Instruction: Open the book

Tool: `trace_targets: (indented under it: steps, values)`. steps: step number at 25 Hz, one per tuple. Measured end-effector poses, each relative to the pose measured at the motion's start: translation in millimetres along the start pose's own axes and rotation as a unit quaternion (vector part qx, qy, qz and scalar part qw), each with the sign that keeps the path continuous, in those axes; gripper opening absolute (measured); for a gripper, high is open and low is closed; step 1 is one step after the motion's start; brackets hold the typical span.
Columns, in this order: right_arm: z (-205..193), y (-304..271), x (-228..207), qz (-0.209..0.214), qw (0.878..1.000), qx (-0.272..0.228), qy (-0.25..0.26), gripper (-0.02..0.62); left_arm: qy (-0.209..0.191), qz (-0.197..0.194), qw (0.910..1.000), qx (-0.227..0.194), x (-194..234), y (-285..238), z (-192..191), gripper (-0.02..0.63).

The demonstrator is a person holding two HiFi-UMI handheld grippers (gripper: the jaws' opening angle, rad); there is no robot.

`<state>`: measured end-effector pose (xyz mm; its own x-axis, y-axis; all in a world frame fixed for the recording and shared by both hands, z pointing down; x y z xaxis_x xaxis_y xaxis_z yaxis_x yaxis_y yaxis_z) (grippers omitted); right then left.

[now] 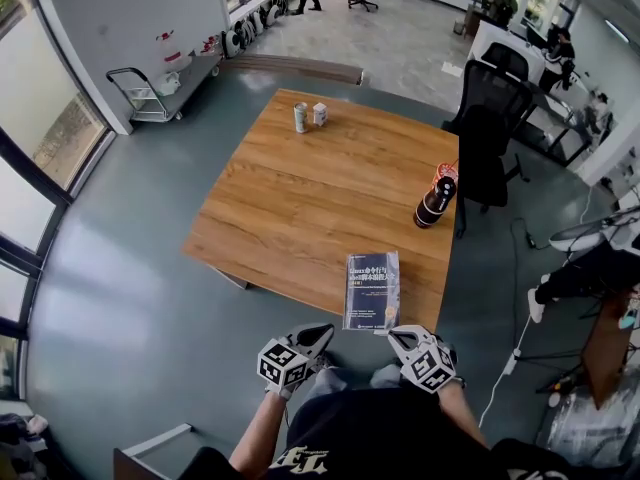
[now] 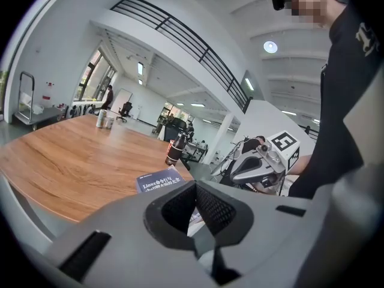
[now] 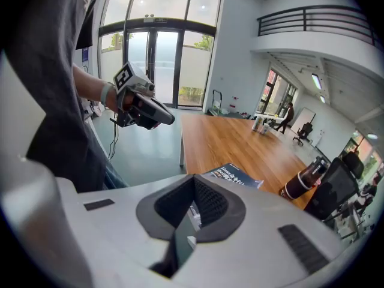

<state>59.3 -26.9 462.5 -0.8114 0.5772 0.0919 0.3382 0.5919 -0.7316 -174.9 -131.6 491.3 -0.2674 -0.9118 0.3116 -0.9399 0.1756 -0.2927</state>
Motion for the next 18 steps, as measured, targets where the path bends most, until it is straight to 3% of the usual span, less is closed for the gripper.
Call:
trace_targets:
  steps: [9,18]
  values:
    - [6,-10,-6,0.031,0.999,-0.004,0.029,-0.014,-0.001,0.030,0.9995,-0.005,-1,4,-3,0.005]
    - [-12,-3,-37,0.059,0.997,-0.023,0.035,-0.014,0.010,0.056,0.9982,0.017,-33,-21,-4,0.005]
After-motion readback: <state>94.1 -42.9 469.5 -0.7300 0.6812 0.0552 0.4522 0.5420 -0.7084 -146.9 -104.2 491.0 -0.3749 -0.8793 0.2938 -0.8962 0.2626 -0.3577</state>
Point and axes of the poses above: the fingertips, and each gripper's own axes: y backward along the fingers, x to its left, z out of its top, the point moved 9 cm from there along y, backward along the fingers, and after that the axes turned 8 degrees about -y, right-handed, at the moved point
